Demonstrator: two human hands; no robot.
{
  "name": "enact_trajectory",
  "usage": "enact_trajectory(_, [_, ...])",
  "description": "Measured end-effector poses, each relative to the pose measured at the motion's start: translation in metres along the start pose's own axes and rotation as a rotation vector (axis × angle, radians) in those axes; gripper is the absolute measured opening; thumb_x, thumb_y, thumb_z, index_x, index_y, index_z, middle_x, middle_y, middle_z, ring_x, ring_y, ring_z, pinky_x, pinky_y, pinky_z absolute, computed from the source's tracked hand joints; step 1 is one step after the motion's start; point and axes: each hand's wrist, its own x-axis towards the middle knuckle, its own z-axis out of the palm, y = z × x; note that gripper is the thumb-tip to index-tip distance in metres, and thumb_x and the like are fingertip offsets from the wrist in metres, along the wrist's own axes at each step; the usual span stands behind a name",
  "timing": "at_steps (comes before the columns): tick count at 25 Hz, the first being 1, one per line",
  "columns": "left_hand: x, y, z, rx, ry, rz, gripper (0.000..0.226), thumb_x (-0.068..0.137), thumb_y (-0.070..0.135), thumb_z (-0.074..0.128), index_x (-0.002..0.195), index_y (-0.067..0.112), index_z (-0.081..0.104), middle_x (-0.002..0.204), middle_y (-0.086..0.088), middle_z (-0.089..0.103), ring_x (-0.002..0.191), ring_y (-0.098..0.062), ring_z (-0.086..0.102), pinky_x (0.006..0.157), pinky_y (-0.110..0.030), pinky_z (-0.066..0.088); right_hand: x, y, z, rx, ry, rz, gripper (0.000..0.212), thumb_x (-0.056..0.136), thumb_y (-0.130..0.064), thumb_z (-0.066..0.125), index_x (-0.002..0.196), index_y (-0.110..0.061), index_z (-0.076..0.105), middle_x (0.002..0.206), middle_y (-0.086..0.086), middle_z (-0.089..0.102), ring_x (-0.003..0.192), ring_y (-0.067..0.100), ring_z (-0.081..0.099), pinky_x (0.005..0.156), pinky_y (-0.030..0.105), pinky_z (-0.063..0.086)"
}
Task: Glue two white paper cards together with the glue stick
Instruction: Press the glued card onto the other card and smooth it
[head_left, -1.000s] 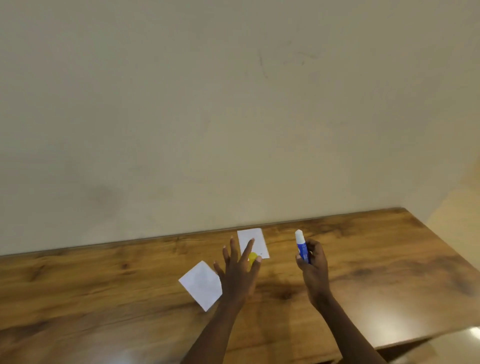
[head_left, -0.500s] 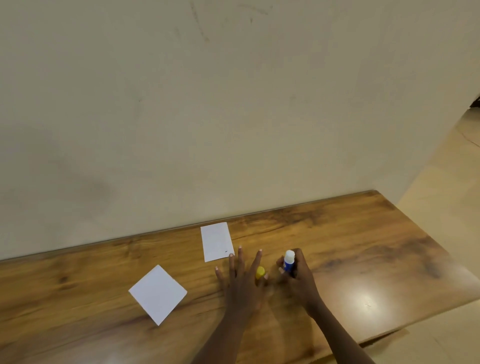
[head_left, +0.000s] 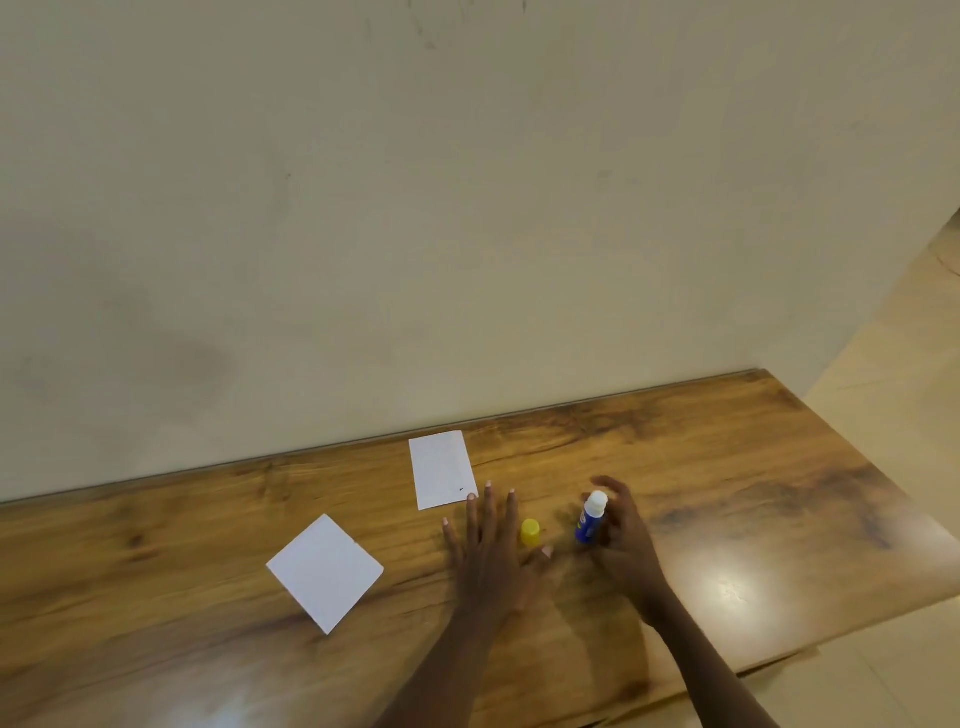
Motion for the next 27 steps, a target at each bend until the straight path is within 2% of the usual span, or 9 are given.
enact_trajectory(2, [-0.003, -0.01, -0.008, -0.021, 0.013, 0.022, 0.078, 0.085, 0.063, 0.029, 0.143, 0.028, -0.008, 0.156, -0.003, -0.017, 0.143, -0.026, -0.016, 0.111, -0.056, -0.014, -0.006, -0.012, -0.015, 0.055, 0.207, -0.055, 0.06, 0.071, 0.02, 0.054, 0.121, -0.012, 0.045, 0.132, -0.01, 0.035, 0.109, -0.007, 0.044, 0.08, 0.008, 0.043])
enact_trajectory(6, [-0.004, -0.056, -0.031, 0.056, 0.199, -0.103, 0.067, 0.089, 0.056, 0.013, 0.145, 0.021, -0.001, 0.157, -0.003, -0.007, 0.145, -0.024, -0.007, 0.113, -0.054, -0.009, -0.01, -0.057, -0.001, -0.14, 0.713, -0.266, 0.053, 0.065, 0.021, 0.043, 0.11, -0.005, 0.05, 0.113, 0.015, 0.058, 0.105, 0.019, 0.051, 0.084, 0.021, 0.044])
enact_trajectory(9, [0.002, -0.083, -0.047, 0.072, 0.224, -0.175, 0.059, 0.095, 0.045, 0.022, 0.145, 0.018, 0.006, 0.158, -0.003, 0.002, 0.145, -0.025, -0.002, 0.113, -0.054, -0.009, 0.003, -0.089, 0.063, -0.355, 0.515, -0.404, 0.033, 0.069, 0.011, 0.046, 0.097, -0.001, 0.058, 0.098, 0.018, 0.062, 0.092, 0.023, 0.054, 0.075, 0.025, 0.035])
enact_trajectory(11, [0.008, -0.09, -0.053, 0.093, 0.188, -0.149, 0.056, 0.095, 0.044, 0.021, 0.145, 0.02, 0.008, 0.158, -0.002, 0.003, 0.145, -0.025, -0.003, 0.112, -0.055, -0.012, 0.02, -0.092, 0.107, -0.404, 0.229, -0.187, 0.024, 0.084, 0.0, 0.049, 0.107, -0.001, 0.055, 0.111, 0.019, 0.059, 0.101, 0.028, 0.055, 0.078, 0.03, 0.04])
enact_trajectory(14, [0.015, -0.094, -0.056, 0.125, 0.122, -0.083, 0.055, 0.094, 0.045, 0.025, 0.143, 0.023, 0.015, 0.157, 0.001, 0.01, 0.145, -0.025, -0.002, 0.11, -0.058, -0.015, 0.044, -0.081, 0.145, -0.581, -0.027, 0.17, 0.04, 0.092, -0.027, 0.044, 0.123, -0.002, 0.04, 0.129, 0.017, 0.049, 0.117, 0.03, 0.046, 0.094, 0.037, 0.041])
enact_trajectory(17, [0.015, -0.096, -0.054, 0.15, 0.09, -0.024, 0.054, 0.094, 0.04, 0.032, 0.143, 0.021, 0.019, 0.156, 0.0, 0.015, 0.145, -0.025, 0.001, 0.109, -0.061, -0.015, 0.059, -0.08, 0.158, -0.641, 0.005, 0.295, 0.049, 0.088, -0.032, 0.051, 0.124, -0.002, 0.035, 0.131, 0.018, 0.045, 0.122, 0.033, 0.041, 0.098, 0.047, 0.037])
enact_trajectory(21, [0.007, -0.094, -0.046, 0.148, 0.133, -0.014, 0.057, 0.093, 0.042, 0.033, 0.144, 0.02, 0.017, 0.156, -0.001, 0.017, 0.145, -0.025, 0.002, 0.107, -0.058, -0.02, 0.075, -0.078, 0.164, -0.414, 0.0, 0.489, 0.059, 0.076, -0.033, 0.068, 0.119, -0.002, 0.04, 0.126, 0.019, 0.051, 0.118, 0.036, 0.046, 0.1, 0.052, 0.038])
enact_trajectory(24, [0.005, -0.089, -0.045, 0.105, 0.16, -0.03, 0.057, 0.093, 0.042, 0.034, 0.143, 0.019, 0.02, 0.155, -0.002, 0.022, 0.145, -0.025, 0.006, 0.104, -0.056, -0.024, 0.074, -0.072, 0.164, -0.34, -0.012, 0.438, 0.042, 0.073, -0.03, 0.071, 0.1, -0.002, 0.055, 0.112, 0.018, 0.062, 0.104, 0.033, 0.055, 0.092, 0.047, 0.046])
enact_trajectory(27, [0.004, -0.088, -0.051, 0.03, 0.129, -0.043, 0.055, 0.093, 0.036, 0.039, 0.142, 0.019, 0.02, 0.155, -0.003, 0.021, 0.145, -0.024, 0.008, 0.109, -0.059, -0.015, 0.07, -0.071, 0.16, -0.194, 0.012, 0.342, 0.029, 0.071, -0.016, 0.073, 0.085, -0.008, 0.049, 0.107, 0.02, 0.061, 0.088, 0.028, 0.053, 0.08, 0.044, 0.048])
